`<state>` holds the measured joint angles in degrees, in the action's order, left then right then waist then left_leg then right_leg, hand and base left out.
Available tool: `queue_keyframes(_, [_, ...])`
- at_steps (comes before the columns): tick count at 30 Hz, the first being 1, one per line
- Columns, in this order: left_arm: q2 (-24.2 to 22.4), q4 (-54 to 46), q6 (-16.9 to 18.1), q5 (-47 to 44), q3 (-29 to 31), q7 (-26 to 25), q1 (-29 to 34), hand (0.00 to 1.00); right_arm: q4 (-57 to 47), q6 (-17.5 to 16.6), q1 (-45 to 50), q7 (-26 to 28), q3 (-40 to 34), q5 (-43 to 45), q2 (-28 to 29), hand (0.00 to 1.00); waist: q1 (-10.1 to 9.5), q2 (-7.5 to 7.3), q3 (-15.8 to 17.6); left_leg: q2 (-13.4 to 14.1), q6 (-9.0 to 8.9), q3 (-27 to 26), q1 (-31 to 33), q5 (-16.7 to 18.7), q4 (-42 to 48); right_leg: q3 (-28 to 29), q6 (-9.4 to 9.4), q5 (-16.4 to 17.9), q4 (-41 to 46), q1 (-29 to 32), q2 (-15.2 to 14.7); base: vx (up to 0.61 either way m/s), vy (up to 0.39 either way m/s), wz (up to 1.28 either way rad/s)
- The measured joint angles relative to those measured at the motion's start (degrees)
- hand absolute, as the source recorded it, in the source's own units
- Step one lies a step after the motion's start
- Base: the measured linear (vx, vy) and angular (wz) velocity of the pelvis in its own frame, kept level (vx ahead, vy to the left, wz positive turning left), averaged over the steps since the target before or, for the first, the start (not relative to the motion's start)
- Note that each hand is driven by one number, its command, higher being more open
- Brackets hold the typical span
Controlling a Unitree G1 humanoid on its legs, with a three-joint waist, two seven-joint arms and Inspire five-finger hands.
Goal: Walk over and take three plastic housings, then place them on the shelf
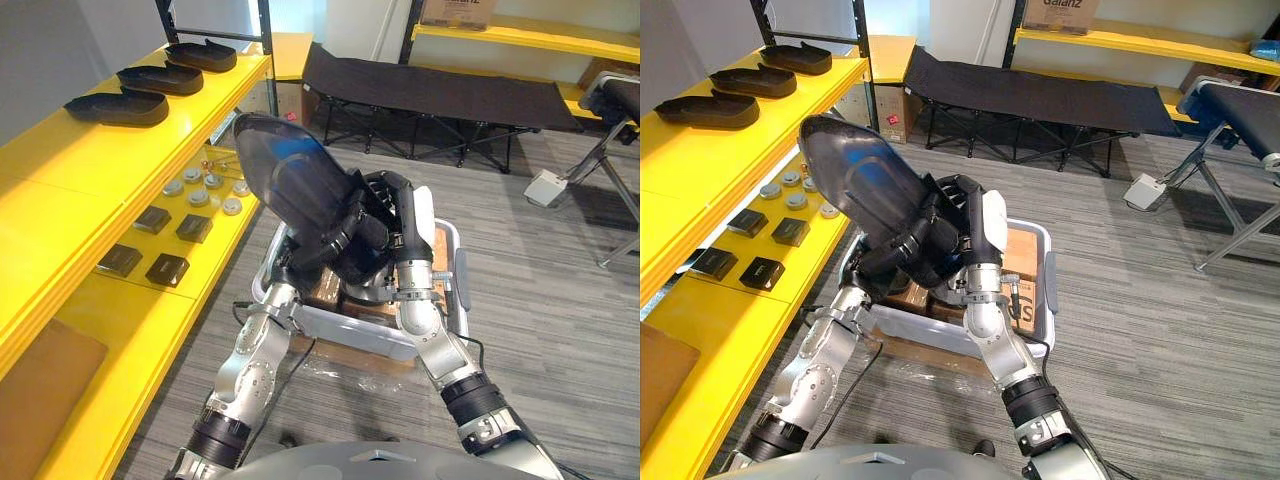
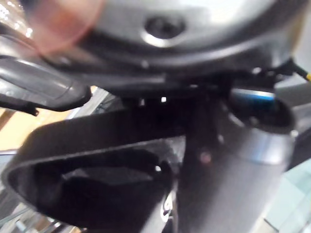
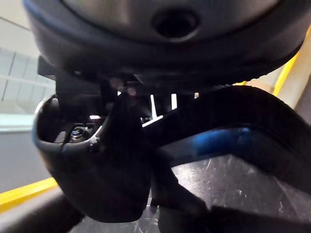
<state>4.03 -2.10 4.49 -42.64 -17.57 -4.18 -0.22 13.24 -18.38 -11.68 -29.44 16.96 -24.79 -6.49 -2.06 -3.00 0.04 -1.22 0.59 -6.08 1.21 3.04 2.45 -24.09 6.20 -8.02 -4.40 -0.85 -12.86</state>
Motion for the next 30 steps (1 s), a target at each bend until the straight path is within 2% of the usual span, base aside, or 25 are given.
queue_keyframes(4, [-2.1, 1.2, 2.8, -3.3, 3.1, -2.9, 0.3, 0.00, 0.0, -3.9, 0.5, -0.6, 3.2, 0.5, 0.1, 0.00, 0.09, -0.19, -0.1, 0.0, 0.00, 0.1, -0.9, -0.9, -1.8, -0.1, -0.03, 0.0, 0.0, 0.0, 0.1, 0.00, 0.000, 0.00])
queue_keyframes(8, [-1.8, 2.2, 3.2, -7.6, 2.9, -2.8, 0.8, 0.00, 0.1, -4.1, 1.5, -0.8, 3.9, 0.5, 1.9, 0.00, -0.78, -1.34, -0.7, -0.1, 0.04, 0.2, -0.8, -0.9, -1.9, -0.6, -0.05, 0.0, 0.0, -0.1, 0.0, 0.00, 0.003, 0.05])
queue_keyframes(16, [-0.8, 5.3, 3.0, -12.6, 1.9, 0.4, 0.8, 0.00, 0.6, -4.1, 3.2, -0.9, 4.0, 0.4, 2.1, 0.00, -0.61, -2.96, -1.4, -0.1, 0.02, 0.2, -0.7, -0.9, -1.7, -0.6, -0.04, 0.0, 0.0, -0.1, -0.1, 0.00, 0.001, 0.00])
queue_keyframes(17, [-0.6, 6.2, 3.0, -13.7, 1.7, 1.2, 0.8, 0.00, 0.6, -4.1, 3.7, -0.8, 4.2, 0.4, 1.9, 1.00, -0.50, -2.96, -1.4, -0.1, -0.02, 0.2, -0.7, -0.9, -1.6, -0.5, -0.04, 0.0, 0.0, -0.1, -0.1, 0.00, 0.000, 0.00])
queue_keyframes(21, [-0.8, 7.0, 3.2, -14.2, 1.2, 1.2, 0.8, 0.00, 0.5, -4.6, 4.7, -1.3, 4.2, 0.5, 1.8, 1.00, -0.38, -3.17, -1.3, 0.1, -0.15, 0.0, -0.7, -0.8, -1.6, -0.2, -0.08, 0.1, 0.0, 0.0, 0.1, -0.03, -0.005, -0.04])
queue_keyframes(24, [-1.5, 6.2, 7.1, -12.8, 1.7, -0.1, 0.8, 0.00, 0.4, -4.8, 6.0, -1.5, 5.8, 0.6, 1.6, 1.00, 0.23, -3.18, -1.3, 0.1, -0.19, -0.2, -0.7, -0.8, -1.6, -0.2, -0.19, 0.1, 0.0, 0.0, 0.2, 0.00, 0.000, 0.00])
queue_keyframes(25, [-1.6, 5.5, 8.5, -12.5, 1.8, -1.4, 0.7, 0.00, 0.4, -4.8, 6.8, -1.5, 5.9, 0.8, 1.6, 1.00, 0.38, -3.18, -1.3, 0.1, -0.20, -0.2, -0.8, -0.7, -1.6, -0.2, -0.21, 0.1, 0.0, 0.0, 0.2, 0.00, -0.002, -0.03])
queue_keyframes(28, [-4.1, 1.6, 12.9, -1.4, 4.8, -9.4, 0.7, 0.00, -1.5, -3.4, 10.1, -0.7, 6.2, 2.0, 1.9, 1.00, 0.55, -3.18, -1.2, 0.3, -0.31, -0.6, -0.8, -0.6, -1.6, 0.3, -0.24, 0.2, 0.0, 0.3, 0.4, 0.01, -0.004, -0.08])
queue_keyframes(30, [-4.5, -1.3, 15.4, 8.0, 8.3, -15.2, 0.6, 0.00, -6.2, -3.3, 12.2, 2.3, 5.3, 7.5, 2.3, 1.00, 0.63, -3.09, -1.2, 0.7, -0.56, -1.3, -0.8, -0.2, -1.2, 0.9, -0.32, 0.2, 0.0, 0.5, 0.7, 0.01, -0.014, -0.14])
